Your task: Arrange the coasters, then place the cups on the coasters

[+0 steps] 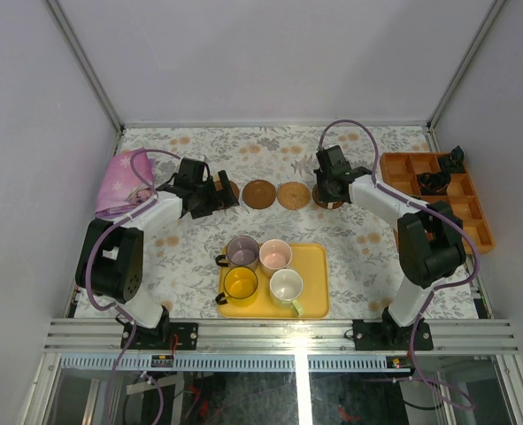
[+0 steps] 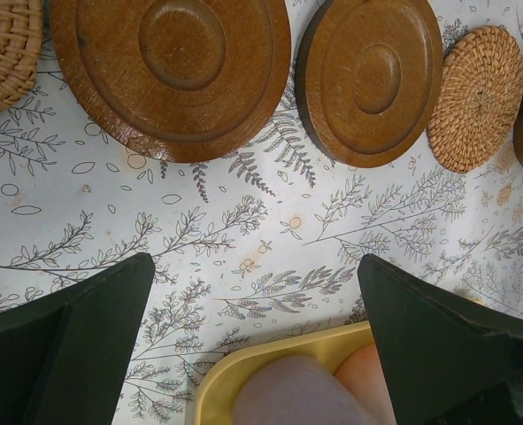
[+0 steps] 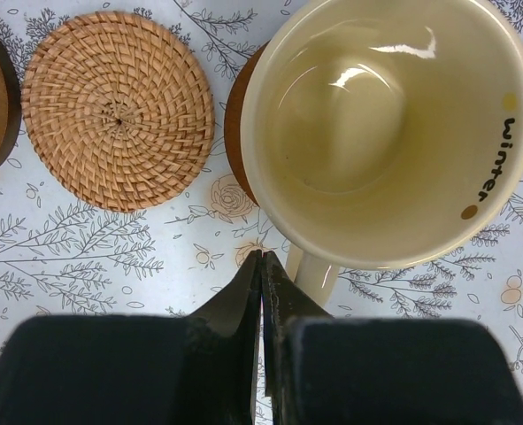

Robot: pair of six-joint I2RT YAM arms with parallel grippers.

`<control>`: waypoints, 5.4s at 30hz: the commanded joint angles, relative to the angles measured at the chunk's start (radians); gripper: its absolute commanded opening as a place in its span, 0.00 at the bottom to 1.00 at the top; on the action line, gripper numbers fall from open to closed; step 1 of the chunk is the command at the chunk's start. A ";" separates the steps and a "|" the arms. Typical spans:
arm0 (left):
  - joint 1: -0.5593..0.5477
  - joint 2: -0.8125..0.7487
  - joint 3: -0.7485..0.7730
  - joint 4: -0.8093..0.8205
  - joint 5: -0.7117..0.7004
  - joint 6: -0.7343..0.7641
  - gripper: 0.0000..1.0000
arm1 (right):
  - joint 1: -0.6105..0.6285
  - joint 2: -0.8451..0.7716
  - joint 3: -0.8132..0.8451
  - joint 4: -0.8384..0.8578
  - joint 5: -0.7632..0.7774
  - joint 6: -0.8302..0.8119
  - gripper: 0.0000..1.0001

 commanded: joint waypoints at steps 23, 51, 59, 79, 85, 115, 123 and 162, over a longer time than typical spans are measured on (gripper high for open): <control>-0.003 0.010 0.013 0.047 -0.005 0.021 1.00 | 0.007 -0.025 -0.019 0.006 0.035 0.021 0.00; -0.003 0.003 0.004 0.050 -0.004 0.019 1.00 | 0.019 -0.164 -0.022 0.023 -0.104 -0.007 0.12; -0.003 0.010 0.007 0.052 -0.001 0.020 1.00 | 0.034 -0.241 0.035 0.016 -0.043 0.016 0.51; -0.004 0.018 0.006 0.056 0.000 0.022 1.00 | 0.026 0.117 0.478 -0.215 0.105 -0.142 0.43; -0.003 0.027 0.010 0.054 0.000 0.024 1.00 | 0.020 0.138 0.478 -0.239 0.123 -0.124 0.43; -0.003 0.053 0.020 0.046 0.008 0.025 1.00 | -0.018 0.245 0.431 -0.247 0.057 -0.093 0.22; -0.003 0.060 0.020 0.043 0.008 0.025 1.00 | -0.017 0.231 0.430 -0.246 0.050 -0.098 0.00; -0.003 0.081 0.018 0.045 0.008 0.022 1.00 | -0.017 0.134 0.347 -0.133 -0.002 -0.098 0.00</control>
